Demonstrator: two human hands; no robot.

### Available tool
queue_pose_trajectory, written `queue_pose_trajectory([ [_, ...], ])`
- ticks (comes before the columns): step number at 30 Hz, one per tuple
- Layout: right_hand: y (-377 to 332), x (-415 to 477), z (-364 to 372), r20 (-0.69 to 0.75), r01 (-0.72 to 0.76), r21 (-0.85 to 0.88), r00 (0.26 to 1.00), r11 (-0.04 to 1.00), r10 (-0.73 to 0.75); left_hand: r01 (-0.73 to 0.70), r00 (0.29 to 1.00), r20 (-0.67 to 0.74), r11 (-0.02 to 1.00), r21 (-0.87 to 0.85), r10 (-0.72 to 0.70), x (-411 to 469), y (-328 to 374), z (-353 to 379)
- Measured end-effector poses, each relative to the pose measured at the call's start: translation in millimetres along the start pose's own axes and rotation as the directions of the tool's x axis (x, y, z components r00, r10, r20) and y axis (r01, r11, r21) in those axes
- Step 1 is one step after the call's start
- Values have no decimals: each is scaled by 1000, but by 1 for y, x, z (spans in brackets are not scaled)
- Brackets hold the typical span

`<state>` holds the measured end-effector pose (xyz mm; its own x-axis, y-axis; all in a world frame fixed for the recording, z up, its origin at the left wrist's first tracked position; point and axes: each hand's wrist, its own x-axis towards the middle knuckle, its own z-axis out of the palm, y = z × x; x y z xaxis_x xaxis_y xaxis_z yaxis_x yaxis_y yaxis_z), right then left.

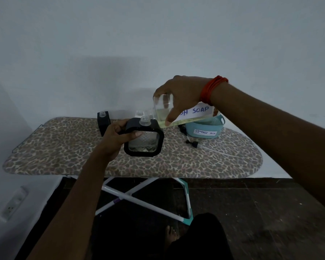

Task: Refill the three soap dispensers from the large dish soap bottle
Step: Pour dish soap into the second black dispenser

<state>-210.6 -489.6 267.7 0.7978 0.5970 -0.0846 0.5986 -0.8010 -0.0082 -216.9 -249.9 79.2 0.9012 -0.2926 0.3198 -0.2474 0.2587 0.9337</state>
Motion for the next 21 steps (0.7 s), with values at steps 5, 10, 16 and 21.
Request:
queue_pose_trajectory([
  [5, 2, 0, 1, -10, 3, 9, 1000, 1000, -3, 0, 1000, -20, 1000, -5, 0, 2, -1, -1],
  [10, 2, -1, 1, -8, -6, 16, 1000, 1000, 6, 3, 1000, -30, 1000, 5, -3, 1, -2, 1],
  [16, 4, 2, 3, -6, -1, 5, 1000, 1000, 1, 7, 1000, -22, 1000, 7, -7, -1, 3, 4],
  [21, 5, 2, 2, -4, 9, 10, 1000, 1000, -9, -10, 1000, -7, 1000, 9, 10, 0, 2, 3],
])
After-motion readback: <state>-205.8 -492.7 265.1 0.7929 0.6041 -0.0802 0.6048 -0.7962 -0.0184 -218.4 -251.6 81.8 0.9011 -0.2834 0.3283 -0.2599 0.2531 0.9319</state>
